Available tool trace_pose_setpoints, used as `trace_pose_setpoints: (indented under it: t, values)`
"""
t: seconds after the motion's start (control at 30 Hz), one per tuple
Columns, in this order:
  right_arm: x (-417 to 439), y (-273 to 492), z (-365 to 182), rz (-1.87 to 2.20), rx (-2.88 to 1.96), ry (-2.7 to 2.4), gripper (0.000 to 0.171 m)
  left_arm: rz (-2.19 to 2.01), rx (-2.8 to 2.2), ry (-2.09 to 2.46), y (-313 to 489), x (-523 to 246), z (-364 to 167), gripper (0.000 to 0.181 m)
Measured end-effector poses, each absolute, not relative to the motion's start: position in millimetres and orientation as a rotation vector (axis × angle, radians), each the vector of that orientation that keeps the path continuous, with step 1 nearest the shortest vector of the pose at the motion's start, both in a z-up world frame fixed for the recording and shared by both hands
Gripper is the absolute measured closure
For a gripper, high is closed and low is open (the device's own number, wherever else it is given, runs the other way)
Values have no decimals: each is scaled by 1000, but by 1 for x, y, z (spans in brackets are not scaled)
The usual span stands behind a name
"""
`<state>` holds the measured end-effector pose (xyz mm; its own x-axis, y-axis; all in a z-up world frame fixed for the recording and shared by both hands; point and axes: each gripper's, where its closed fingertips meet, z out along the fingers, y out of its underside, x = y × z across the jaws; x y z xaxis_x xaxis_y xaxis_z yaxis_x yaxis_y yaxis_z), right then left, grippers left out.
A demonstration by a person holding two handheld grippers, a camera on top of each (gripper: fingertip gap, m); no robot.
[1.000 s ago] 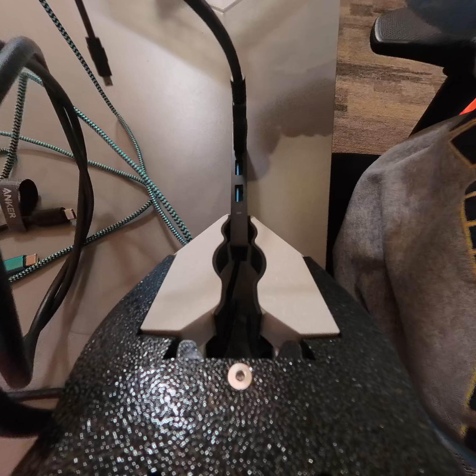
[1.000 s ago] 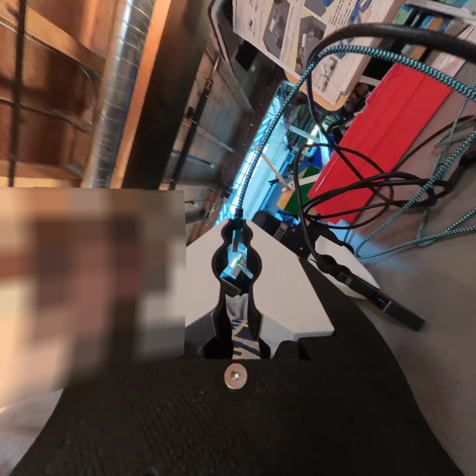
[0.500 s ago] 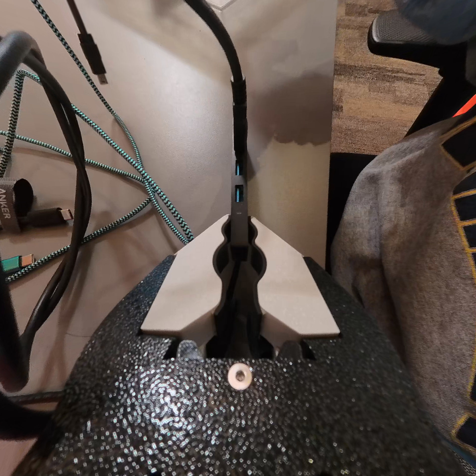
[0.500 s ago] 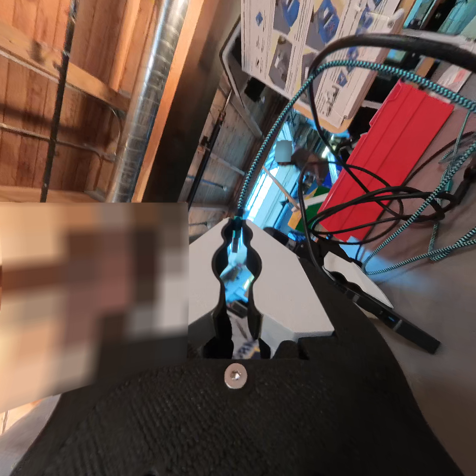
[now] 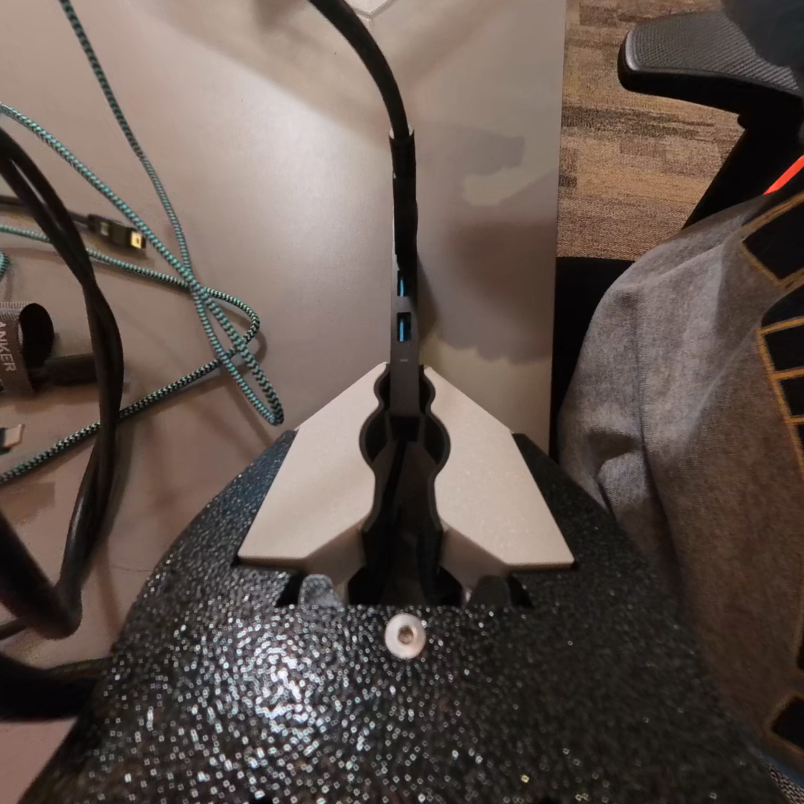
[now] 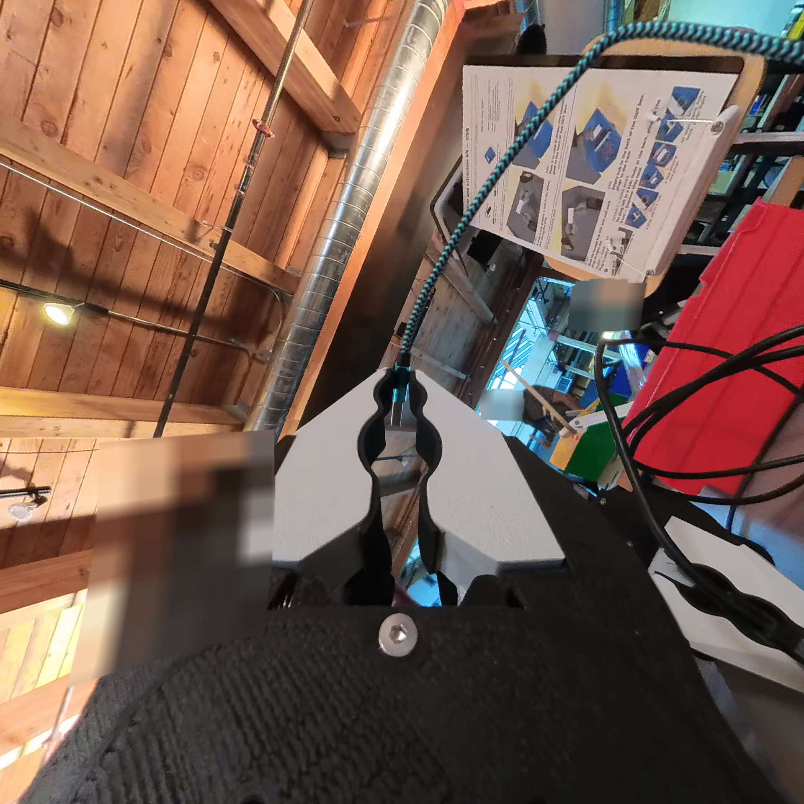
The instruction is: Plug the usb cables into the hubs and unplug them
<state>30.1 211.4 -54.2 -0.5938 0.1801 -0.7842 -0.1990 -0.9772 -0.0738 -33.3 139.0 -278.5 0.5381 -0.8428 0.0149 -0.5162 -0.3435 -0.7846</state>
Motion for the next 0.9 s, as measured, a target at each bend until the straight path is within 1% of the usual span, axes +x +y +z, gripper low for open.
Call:
trace_pose_setpoints:
  t: [0.1, 0.17, 0.33, 0.47, 0.6, 0.7, 0.9]
  values:
    - [28, 208, -55, 2626, -1291, -7, 166, -552, -2018, 1102, 139, -33, -278, 173]
    - [25, 202, -59, 2570, -1305, -128, 166, -554, -2017, 1105, 139, -33, -278, 173]
    - [8, 167, -90, 2135, -1307, -744, 166, -556, -2016, 1109, 138, -33, -278, 173]
    - [7, 164, -117, 1803, -1252, -1006, 166, -563, -2008, 1123, 137, -32, -277, 173]
    - [3, 161, -162, 1545, -1315, -1264, 166, -587, -1986, 1172, 133, -33, -277, 173]
    - [0, 154, -187, 1465, -1350, -1410, 167, -606, -1976, 1204, 130, -35, -277, 173]
    - [1, 154, -208, 1496, -1404, -1517, 167, -645, -1961, 1233, 127, -36, -275, 173]
